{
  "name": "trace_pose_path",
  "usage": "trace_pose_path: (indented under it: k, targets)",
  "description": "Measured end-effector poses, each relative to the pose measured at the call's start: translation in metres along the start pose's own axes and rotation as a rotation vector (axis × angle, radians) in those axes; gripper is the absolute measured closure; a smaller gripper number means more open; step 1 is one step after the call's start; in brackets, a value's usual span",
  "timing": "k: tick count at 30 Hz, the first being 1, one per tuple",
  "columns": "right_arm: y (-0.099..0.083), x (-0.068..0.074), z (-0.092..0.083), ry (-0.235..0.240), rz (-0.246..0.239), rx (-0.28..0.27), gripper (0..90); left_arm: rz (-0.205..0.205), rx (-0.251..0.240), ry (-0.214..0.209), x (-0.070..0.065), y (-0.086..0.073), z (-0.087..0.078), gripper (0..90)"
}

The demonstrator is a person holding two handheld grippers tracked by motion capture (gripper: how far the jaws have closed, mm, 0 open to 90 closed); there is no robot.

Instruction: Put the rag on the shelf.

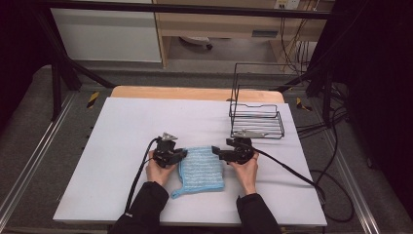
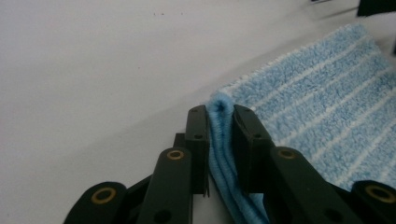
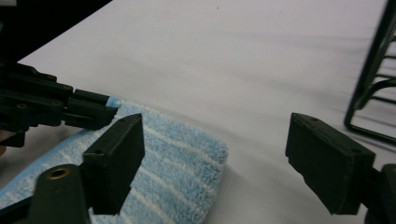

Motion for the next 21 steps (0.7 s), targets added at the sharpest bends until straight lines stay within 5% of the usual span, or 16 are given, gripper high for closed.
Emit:
trace_pose_path:
  k: [12, 21]
  targets:
    - [-0.013, -0.002, 0.008, 0.017, 0.037, 0.152, 58.3, 0.034, -0.02, 0.026, -0.002, 0.0, 0.0, 76.7]
    - [-0.019, 0.0, 0.013, 0.032, 0.09, 0.169, 71.0, 0.016, -0.014, 0.018, -0.001, 0.0, 0.0, 76.5]
Point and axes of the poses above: each handheld gripper's, and its own axes: z roughly forward along the jaws, y roughly out of its top, x roughly to its left, the point moved 8 cm from there along z, roughly forward along the jaws, and after that the axes turned 12 degrees about y, right-handed, at the moved point
